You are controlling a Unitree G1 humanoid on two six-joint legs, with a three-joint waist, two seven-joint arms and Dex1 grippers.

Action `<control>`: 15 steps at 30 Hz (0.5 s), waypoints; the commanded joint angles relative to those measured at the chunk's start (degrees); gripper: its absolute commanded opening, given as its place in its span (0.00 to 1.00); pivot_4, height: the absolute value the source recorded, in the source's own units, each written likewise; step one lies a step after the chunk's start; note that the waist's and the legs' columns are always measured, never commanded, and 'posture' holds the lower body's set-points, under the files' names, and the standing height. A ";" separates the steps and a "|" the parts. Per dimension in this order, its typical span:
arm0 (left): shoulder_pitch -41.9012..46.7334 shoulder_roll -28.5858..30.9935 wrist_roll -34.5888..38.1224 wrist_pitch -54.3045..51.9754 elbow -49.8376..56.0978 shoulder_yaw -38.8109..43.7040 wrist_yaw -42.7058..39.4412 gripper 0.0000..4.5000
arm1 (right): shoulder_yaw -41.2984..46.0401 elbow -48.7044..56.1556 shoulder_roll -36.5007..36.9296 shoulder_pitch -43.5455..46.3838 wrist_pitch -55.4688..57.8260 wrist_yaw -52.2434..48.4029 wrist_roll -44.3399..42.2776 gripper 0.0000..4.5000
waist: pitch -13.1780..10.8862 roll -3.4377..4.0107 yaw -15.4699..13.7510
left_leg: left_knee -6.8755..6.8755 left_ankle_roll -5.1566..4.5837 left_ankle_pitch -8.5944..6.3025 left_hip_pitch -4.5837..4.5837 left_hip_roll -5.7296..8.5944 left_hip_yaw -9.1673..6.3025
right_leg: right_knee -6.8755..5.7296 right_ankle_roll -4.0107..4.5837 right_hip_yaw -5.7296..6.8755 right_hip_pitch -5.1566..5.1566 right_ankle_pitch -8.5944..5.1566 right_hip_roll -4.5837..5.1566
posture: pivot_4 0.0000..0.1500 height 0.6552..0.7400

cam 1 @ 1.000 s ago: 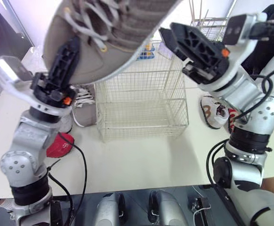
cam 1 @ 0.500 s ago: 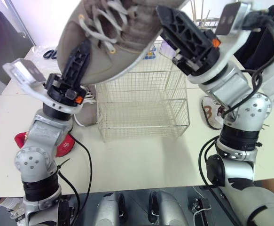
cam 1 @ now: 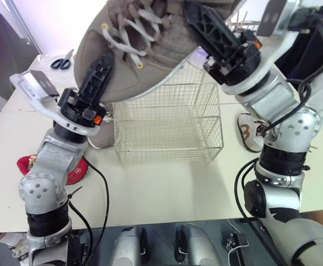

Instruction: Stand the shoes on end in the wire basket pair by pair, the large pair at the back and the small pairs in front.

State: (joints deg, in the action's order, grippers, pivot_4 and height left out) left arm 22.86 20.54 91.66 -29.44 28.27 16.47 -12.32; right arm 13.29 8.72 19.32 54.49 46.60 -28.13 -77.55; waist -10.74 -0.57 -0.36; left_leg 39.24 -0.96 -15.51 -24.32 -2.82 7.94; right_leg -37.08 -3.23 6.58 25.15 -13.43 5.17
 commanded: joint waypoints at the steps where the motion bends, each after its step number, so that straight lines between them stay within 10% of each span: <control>1: -0.15 2.91 -3.52 -1.45 1.85 -0.99 1.61 0.26 | 1.42 -1.65 3.90 5.71 -1.46 -4.81 2.25 0.37 | 0.00 0.00 0.04 | 0.00 0.00 0.00 0.00 0.00 0.00 | 0.00 0.00 0.00 0.00 0.00 0.00 | 1.00 1.00; 8: -6.33 18.76 -7.38 -8.78 7.34 1.53 -0.70 0.94 | -2.10 -24.57 18.02 18.83 -12.20 -27.81 21.68 0.37 | -0.05 0.01 0.04 | -0.06 -0.26 -0.15 -0.07 0.01 0.02 | 0.10 0.00 0.00 0.11 -0.01 -0.01 | 1.00 1.00; 15: -14.84 34.96 3.78 -13.73 13.62 13.96 -4.63 0.99 | -9.37 -57.87 22.58 35.45 -30.67 -50.09 42.81 0.37 | -0.16 0.16 1.44 | -0.20 -0.03 -0.05 -0.11 -0.04 0.14 | 0.19 0.01 -0.07 0.25 -0.02 0.01 | 1.00 1.00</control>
State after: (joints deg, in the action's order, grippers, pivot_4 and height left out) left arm 8.46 53.95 91.87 -42.64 39.75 26.63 -16.16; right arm 3.98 -44.68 40.79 85.74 20.59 -74.00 -38.30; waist -10.91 -0.41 1.08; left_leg 39.01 -0.99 -15.56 -24.43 -2.86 8.09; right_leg -36.88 -3.21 6.51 25.41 -13.45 5.18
